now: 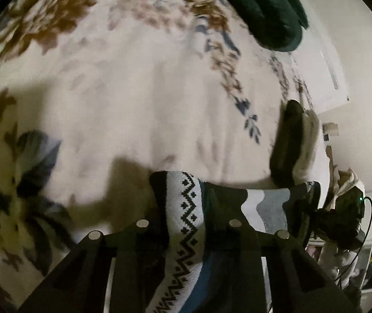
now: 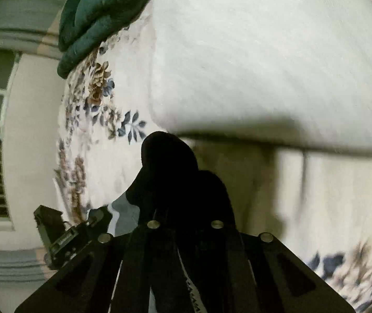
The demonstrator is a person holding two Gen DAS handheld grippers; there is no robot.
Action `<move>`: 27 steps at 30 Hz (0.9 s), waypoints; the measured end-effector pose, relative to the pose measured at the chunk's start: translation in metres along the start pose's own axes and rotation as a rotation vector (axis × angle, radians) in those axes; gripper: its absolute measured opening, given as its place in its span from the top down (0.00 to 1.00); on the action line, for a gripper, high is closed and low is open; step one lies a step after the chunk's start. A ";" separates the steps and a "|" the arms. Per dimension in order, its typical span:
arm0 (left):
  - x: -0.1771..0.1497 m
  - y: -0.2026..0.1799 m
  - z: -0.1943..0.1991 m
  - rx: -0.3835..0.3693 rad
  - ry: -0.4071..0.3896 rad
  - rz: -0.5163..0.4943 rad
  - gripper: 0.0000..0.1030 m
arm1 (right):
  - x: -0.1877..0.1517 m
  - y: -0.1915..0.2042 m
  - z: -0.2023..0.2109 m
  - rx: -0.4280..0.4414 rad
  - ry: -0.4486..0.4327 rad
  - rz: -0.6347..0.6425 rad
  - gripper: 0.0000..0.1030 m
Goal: Fold small clothes
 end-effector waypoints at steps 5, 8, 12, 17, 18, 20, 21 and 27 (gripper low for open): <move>-0.005 0.003 0.006 0.018 0.039 0.020 0.60 | -0.006 -0.026 -0.009 -0.078 0.128 -0.089 0.72; -0.018 0.003 0.033 0.045 0.000 -0.017 0.44 | -0.036 -0.042 0.030 -0.067 0.080 -0.131 0.51; -0.048 0.013 0.067 0.096 -0.032 -0.034 0.39 | -0.099 -0.069 0.068 -0.081 0.060 -0.209 0.39; -0.102 0.030 0.082 0.172 0.016 -0.018 0.39 | -0.172 -0.098 0.050 0.019 0.105 -0.392 0.34; -0.113 0.035 0.081 0.181 0.036 -0.004 0.39 | -0.183 -0.103 0.040 0.042 0.100 -0.433 0.34; -0.131 0.041 0.079 0.185 0.067 0.013 0.39 | -0.191 -0.107 0.024 0.143 0.092 -0.493 0.33; -0.140 0.043 0.078 0.195 0.079 0.017 0.39 | -0.193 -0.106 0.021 0.171 0.074 -0.503 0.38; -0.167 0.041 0.077 0.180 0.106 0.030 0.39 | -0.209 -0.065 0.060 0.148 -0.126 -0.418 0.87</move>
Point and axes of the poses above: each gripper's, at about its wrist camera, not at the fingertips, and z roughly against the way its jaws point, y to its left, x to its top, the point moved 2 cm from there along -z, roughly the way its jaws point, and after that the axes turned 6 degrees about x, right-handed, at the moved point
